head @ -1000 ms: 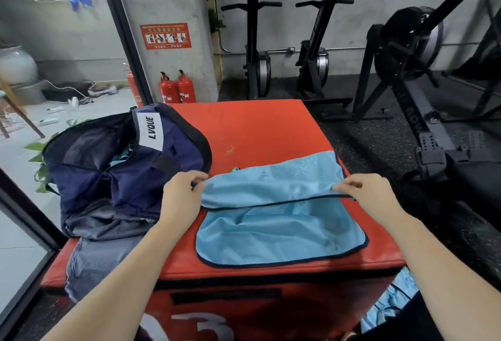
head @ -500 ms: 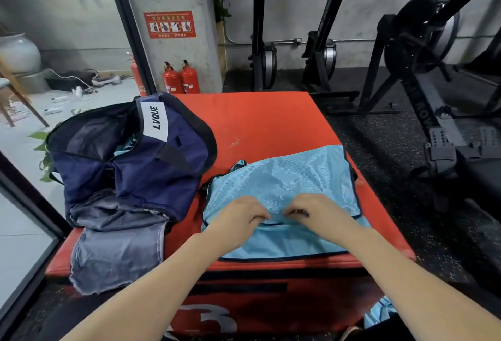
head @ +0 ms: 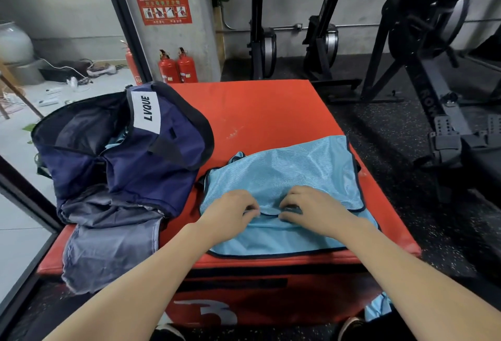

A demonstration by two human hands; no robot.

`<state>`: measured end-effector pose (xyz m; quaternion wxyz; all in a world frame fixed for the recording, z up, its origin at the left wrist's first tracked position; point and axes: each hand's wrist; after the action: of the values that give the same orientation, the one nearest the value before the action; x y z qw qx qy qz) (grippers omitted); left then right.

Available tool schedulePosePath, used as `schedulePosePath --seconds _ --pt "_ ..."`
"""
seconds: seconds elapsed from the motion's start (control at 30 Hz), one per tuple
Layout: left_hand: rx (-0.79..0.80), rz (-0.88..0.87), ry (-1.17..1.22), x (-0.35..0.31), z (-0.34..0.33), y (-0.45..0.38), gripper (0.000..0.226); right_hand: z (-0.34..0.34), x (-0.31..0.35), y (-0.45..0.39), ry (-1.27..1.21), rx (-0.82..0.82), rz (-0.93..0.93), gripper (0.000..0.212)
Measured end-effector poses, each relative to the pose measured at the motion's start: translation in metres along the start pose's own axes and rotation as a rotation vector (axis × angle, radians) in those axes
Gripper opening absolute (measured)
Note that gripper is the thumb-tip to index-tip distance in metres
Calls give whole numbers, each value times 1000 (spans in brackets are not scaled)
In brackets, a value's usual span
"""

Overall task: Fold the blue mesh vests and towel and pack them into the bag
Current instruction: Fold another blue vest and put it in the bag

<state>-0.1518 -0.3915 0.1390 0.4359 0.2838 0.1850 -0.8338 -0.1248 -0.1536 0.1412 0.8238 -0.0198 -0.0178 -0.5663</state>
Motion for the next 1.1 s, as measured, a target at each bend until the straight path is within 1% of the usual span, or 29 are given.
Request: schedulePosePath --seconds 0.07,0.13,0.2,0.27,0.43,0.57,0.63,0.7,0.77,0.87,1.03,1.1 --pt "-91 64 142 -4 0 -1 13 0 3 0 -20 -29 -4 31" --pt "-155 105 227 -8 1 -4 14 1 8 1 -37 -86 -1 37" --pt "-181 150 282 -10 2 -7 16 3 14 1 -53 -134 13 38" --pt "-194 169 302 -11 2 -9 17 5 20 1 -54 -158 34 35" --pt "-185 138 334 -14 1 -8 18 -1 27 -1 30 -278 18 23" --pt "-181 144 323 -12 0 -7 18 -4 25 -2 36 -353 -10 12" --pt "-176 148 332 -11 0 -6 18 -4 24 -2 14 -334 -2 15" --pt "-171 150 338 -10 0 -6 18 -3 23 -2 14 -273 12 27" --pt "-173 156 347 -10 -1 -6 18 -2 23 -1 46 -250 27 34" --pt "-183 167 372 -10 -1 -7 19 -2 24 0 73 -278 29 32" --pt "-179 179 366 -12 -1 -5 20 -5 26 1 69 -365 9 13" --pt "-176 189 363 -12 -1 -4 20 -5 25 2 52 -397 1 13"
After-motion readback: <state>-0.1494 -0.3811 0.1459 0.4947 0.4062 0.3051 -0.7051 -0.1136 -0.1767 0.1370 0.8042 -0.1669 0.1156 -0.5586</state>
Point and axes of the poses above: each hand's wrist, its own y-axis away from the middle knuckle, its own z-axis out of the back of the hand, x = y × z, and after that the axes turned 15 degrees about y, right-handed
